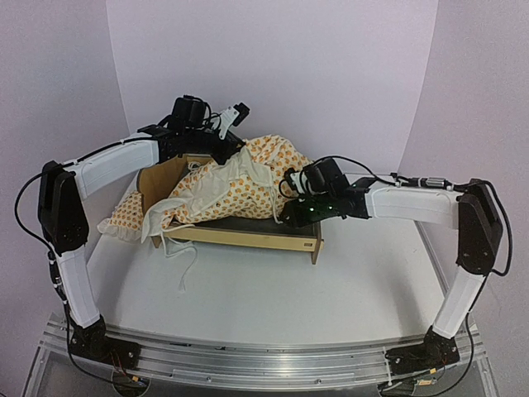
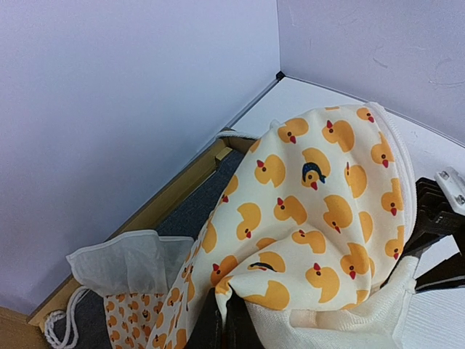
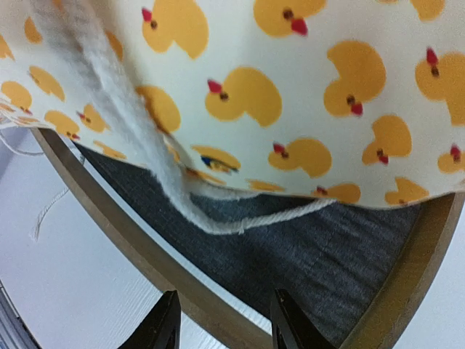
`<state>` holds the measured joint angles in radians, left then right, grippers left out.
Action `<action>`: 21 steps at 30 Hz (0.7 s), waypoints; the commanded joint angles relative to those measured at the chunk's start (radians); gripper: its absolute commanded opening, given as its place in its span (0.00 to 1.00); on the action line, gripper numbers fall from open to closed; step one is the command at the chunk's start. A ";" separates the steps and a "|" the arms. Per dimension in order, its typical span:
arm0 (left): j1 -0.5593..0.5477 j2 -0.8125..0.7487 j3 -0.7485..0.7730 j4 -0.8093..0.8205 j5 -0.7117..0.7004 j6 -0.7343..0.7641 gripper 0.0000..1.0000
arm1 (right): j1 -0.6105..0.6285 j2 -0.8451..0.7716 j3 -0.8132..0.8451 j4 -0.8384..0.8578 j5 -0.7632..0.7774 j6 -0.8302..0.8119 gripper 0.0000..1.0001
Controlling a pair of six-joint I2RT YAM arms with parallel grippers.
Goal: Set up the pet bed
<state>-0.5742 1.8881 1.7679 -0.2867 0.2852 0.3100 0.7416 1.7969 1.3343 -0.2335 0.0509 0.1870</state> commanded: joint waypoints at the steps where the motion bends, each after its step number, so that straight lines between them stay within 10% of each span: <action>1: 0.008 -0.046 0.015 0.034 -0.007 -0.003 0.00 | 0.017 0.092 0.075 0.098 0.000 -0.111 0.43; 7: 0.008 -0.046 0.014 0.033 -0.009 -0.002 0.00 | 0.021 0.190 0.145 0.104 0.023 -0.121 0.40; 14: 0.008 -0.048 0.016 0.031 -0.009 -0.005 0.00 | 0.021 0.188 0.129 0.107 0.077 -0.082 0.06; 21: 0.014 -0.046 0.017 0.033 -0.009 -0.003 0.00 | 0.021 0.075 0.042 0.082 0.084 -0.050 0.09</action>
<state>-0.5725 1.8881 1.7679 -0.2867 0.2848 0.3103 0.7601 1.9753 1.4080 -0.1481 0.1123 0.1115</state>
